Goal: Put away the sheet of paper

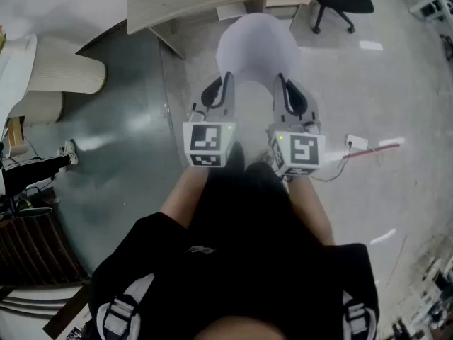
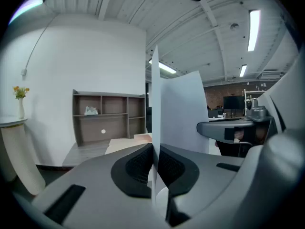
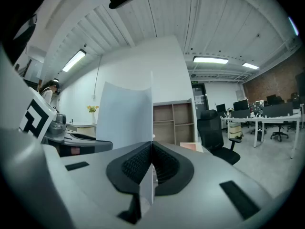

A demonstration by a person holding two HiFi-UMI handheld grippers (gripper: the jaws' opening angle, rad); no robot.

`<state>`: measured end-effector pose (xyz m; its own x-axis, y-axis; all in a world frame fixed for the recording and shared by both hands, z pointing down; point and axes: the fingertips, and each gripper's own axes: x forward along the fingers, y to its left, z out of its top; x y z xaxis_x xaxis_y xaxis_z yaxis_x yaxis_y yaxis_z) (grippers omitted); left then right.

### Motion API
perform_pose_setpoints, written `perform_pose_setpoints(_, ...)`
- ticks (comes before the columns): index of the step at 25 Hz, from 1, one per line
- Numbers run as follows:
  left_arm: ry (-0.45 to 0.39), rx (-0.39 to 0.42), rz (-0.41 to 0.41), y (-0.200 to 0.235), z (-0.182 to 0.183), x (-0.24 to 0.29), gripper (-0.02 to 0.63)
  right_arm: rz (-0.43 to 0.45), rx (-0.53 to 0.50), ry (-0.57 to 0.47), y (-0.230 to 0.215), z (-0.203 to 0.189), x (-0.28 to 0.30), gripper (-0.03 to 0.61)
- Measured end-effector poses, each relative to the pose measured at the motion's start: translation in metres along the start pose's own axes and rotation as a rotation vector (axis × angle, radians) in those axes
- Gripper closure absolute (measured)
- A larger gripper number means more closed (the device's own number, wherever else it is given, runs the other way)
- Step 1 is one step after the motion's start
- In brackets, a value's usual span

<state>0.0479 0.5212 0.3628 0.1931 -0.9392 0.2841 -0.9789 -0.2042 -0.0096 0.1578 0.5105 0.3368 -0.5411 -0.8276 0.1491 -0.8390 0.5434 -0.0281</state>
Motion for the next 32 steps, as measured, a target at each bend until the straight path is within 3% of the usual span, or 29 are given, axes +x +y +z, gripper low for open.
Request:
perform_pose_setpoints(5,0.027,-0.004,-0.021,-0.001,-0.016,0.003,0.568,0.013,0.016,0.036,0.003,-0.012,0.004,0.561)
perform_pose_setpoints(11,0.038,-0.009,-0.066,0.004,-0.019,0.022,0.568,0.024,-0.041,0.06,0.003,-0.018,0.016,0.561)
perform_pose_setpoints(26,-0.01,0.036,-0.164,0.078,0.002,0.052,0.568,-0.038,-0.066,0.048,0.051,0.002,0.09,0.561)
perform_pose_setpoints(32,0.007,0.007,-0.185,0.097,-0.008,0.056,0.568,-0.077,-0.07,0.096,0.053,-0.006,0.095,0.561)
